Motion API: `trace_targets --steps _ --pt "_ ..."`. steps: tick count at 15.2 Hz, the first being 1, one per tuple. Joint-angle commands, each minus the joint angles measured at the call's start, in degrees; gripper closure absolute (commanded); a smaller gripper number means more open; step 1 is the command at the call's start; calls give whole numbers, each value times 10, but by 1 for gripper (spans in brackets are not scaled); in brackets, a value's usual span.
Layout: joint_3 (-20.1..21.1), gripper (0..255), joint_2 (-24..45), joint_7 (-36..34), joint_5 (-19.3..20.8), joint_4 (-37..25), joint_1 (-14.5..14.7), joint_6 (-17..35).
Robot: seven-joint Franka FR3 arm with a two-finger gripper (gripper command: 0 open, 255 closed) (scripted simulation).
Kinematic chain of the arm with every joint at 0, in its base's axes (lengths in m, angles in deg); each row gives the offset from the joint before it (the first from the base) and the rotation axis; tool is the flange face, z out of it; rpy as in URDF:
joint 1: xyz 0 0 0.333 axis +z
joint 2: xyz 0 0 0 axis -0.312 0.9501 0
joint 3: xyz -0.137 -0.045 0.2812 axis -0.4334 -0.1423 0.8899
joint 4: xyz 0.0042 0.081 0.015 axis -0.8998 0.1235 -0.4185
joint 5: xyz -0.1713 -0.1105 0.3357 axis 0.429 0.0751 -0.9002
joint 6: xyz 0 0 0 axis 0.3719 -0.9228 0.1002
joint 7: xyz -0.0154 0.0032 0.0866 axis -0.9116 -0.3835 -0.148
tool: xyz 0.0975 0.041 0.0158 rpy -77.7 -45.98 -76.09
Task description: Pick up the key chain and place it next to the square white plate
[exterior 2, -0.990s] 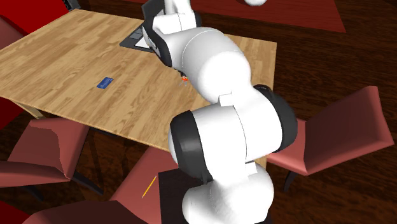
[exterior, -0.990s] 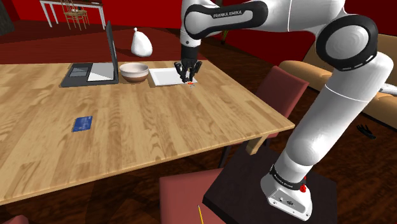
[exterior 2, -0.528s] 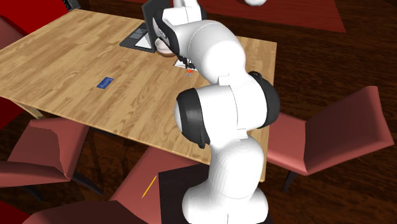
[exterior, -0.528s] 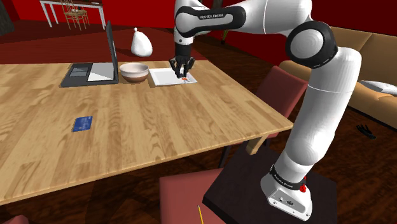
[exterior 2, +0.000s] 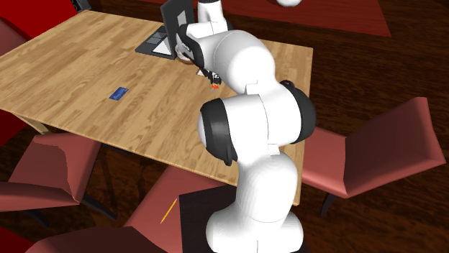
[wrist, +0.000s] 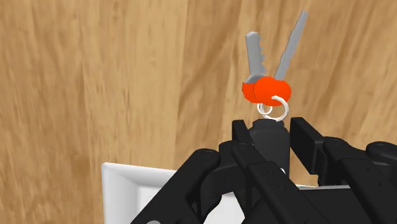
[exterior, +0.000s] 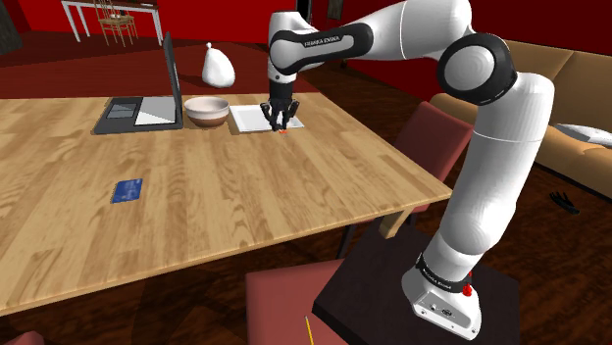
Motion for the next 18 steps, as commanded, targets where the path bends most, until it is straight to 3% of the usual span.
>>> trace_targets --steps 1,5,12,13,18 --pt "0 255 1 -1 1 14 0 16" --pt "-1 255 6 -3 3 37 0 44" --pt "-1 255 6 -3 3 37 0 44" --pt "-1 0 7 -3 3 37 0 44" --pt "-1 0 7 -3 3 37 0 44"
